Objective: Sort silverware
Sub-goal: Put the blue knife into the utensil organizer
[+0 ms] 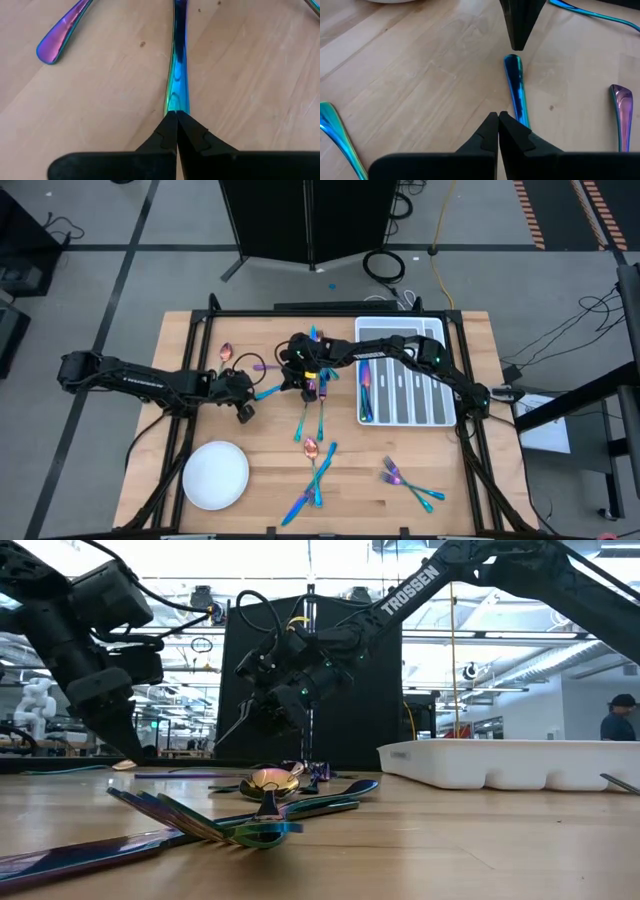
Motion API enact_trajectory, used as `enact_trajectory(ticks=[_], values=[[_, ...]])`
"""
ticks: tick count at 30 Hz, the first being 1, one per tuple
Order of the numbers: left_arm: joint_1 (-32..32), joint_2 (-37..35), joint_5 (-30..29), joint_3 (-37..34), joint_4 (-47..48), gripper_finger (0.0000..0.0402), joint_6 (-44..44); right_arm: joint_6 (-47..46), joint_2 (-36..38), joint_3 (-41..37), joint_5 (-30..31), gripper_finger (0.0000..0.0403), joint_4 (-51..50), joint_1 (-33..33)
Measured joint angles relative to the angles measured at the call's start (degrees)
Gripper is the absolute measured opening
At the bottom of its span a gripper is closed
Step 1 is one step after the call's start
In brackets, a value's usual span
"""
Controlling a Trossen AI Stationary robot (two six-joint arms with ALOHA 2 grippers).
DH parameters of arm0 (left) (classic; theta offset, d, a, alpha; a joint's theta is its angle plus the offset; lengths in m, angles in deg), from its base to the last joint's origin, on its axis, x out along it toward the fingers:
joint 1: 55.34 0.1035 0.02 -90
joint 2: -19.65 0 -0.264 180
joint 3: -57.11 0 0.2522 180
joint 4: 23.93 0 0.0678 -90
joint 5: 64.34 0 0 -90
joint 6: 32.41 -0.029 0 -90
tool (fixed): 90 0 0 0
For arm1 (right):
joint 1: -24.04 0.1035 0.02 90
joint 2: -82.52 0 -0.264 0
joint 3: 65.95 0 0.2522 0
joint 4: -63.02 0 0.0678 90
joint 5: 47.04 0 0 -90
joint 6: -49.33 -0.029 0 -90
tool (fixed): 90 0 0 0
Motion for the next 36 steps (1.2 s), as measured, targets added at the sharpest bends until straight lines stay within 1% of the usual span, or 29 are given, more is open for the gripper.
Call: enact_trajectory(ticks=[6,26,36], values=[[0.00,0.19,0.04,-1.57,-3.35,0.0000,-0.26,0.00,0.00,0.00,0.00,0.0000,0.02,0.00],[0.00,0.20,2.04,-1.68,-2.92,0.0000,0.86,0.00,0.00,0.00,0.02,0.0000,0.02,0.00],[0.00,0.20,1.98,-1.68,-2.20,0.0000,1.57,0.02,0.00,0.00,0.00,0.0000,0.04,0.00]])
